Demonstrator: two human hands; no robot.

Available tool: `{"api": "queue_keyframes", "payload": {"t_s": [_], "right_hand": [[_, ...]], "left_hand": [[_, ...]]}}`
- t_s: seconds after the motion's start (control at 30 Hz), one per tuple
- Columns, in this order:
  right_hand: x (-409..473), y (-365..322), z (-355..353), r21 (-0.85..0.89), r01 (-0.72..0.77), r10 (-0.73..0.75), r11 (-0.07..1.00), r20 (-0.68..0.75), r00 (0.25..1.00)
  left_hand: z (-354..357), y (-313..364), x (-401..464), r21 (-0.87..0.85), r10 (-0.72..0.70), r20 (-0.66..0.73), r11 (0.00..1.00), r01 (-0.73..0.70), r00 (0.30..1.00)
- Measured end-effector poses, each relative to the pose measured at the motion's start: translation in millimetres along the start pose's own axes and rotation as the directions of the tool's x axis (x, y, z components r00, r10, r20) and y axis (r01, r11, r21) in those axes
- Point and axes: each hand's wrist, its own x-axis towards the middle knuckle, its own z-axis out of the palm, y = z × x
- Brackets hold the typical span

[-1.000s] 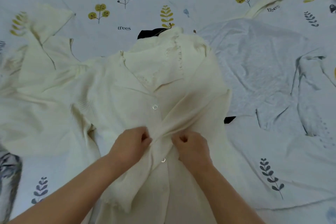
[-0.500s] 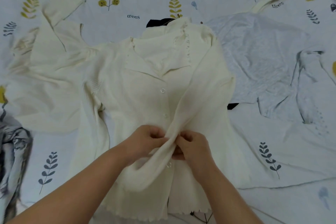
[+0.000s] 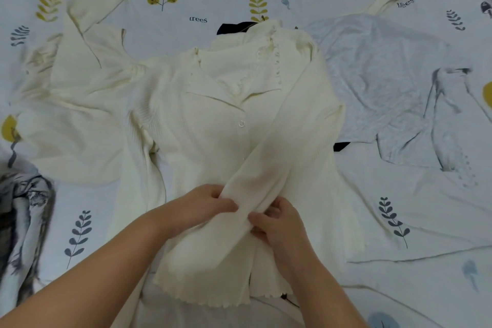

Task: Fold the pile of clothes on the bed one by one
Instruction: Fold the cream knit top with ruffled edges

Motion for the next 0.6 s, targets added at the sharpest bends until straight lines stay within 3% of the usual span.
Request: {"api": "queue_keyframes", "payload": {"t_s": [0.1, 0.2, 0.27, 0.33, 0.43, 0.5, 0.53, 0.6], "right_hand": [[-6.3, -0.4, 2.1, 0.039, 0.022, -0.019, 0.999, -0.072, 0.997], [-12.0, 8.1, 0.1, -0.287, 0.046, -0.102, 0.957, -0.185, 0.977], [-13.4, 17.1, 1.6, -0.610, 0.035, -0.221, 0.792, -0.233, 0.947], [-14.0, 23.9, 7.2, -0.791, 0.108, -0.432, 0.602, -0.208, 0.878], [-11.7, 35.9, 27.6, -0.909, 0.249, -0.619, 0.334, -0.013, 0.785], [-6.1, 49.2, 37.1, -0.950, 0.271, -0.617, 0.156, 0.120, 0.777], [-2.4, 54.4, 38.9, -0.964, 0.260, -0.550, 0.059, 0.186, 0.814], [7.6, 65.9, 34.3, -0.967, 0.244, -0.385, -0.073, 0.253, 0.888]], "left_hand": [[-5.7, -9.8, -6.9, 0.022, 0.057, -0.031, 0.998, -0.056, 0.998], [-0.1, -24.8, -8.4, 0.285, 0.088, -0.282, 0.959, -0.005, 0.955], [7.0, -35.3, -12.1, 0.484, 0.141, -0.439, 0.869, 0.101, 0.888], [13.9, -48.2, -15.0, 0.538, 0.216, -0.497, 0.837, 0.103, 0.840], [17.3, -64.9, -22.7, 0.582, 0.189, -0.451, 0.803, 0.127, 0.873], [17.0, -71.8, -29.3, 0.629, 0.150, -0.430, 0.757, 0.176, 0.890], [15.7, -72.9, -33.5, 0.660, 0.174, -0.440, 0.728, 0.186, 0.881], [9.1, -73.7, -43.1, 0.736, 0.369, -0.472, 0.665, 0.128, 0.801]]}}
